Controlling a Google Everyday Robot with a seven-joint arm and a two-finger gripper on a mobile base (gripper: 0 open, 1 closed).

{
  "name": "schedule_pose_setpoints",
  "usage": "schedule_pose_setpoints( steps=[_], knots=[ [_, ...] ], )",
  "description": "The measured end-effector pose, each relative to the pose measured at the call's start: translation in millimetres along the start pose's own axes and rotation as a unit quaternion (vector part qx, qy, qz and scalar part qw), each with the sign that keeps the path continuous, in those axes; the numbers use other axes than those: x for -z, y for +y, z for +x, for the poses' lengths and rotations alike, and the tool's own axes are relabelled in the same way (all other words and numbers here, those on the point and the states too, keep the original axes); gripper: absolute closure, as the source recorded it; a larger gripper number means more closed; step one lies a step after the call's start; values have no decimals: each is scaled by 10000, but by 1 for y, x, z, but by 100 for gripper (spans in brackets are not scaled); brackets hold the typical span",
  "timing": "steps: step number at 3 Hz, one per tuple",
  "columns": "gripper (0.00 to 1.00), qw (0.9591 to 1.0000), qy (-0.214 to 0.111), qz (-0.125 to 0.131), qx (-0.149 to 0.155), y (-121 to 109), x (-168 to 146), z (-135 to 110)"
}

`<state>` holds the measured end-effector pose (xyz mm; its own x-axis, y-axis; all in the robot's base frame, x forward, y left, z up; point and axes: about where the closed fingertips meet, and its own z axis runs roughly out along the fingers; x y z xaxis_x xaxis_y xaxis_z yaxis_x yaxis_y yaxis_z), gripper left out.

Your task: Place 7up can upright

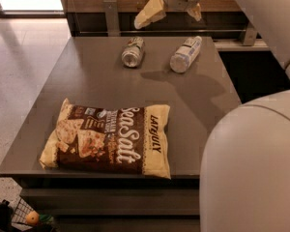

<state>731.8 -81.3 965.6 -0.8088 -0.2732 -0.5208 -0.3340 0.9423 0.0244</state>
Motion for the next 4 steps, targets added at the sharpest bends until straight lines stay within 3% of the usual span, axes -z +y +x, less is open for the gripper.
schedule_pose_setpoints(
  steps=[3, 4],
  knots=[
    [0, 9975, 667, -126, -191, 33, -88, -34],
    [0, 9975, 667, -126, -190, 33, -88, -34]
  ],
)
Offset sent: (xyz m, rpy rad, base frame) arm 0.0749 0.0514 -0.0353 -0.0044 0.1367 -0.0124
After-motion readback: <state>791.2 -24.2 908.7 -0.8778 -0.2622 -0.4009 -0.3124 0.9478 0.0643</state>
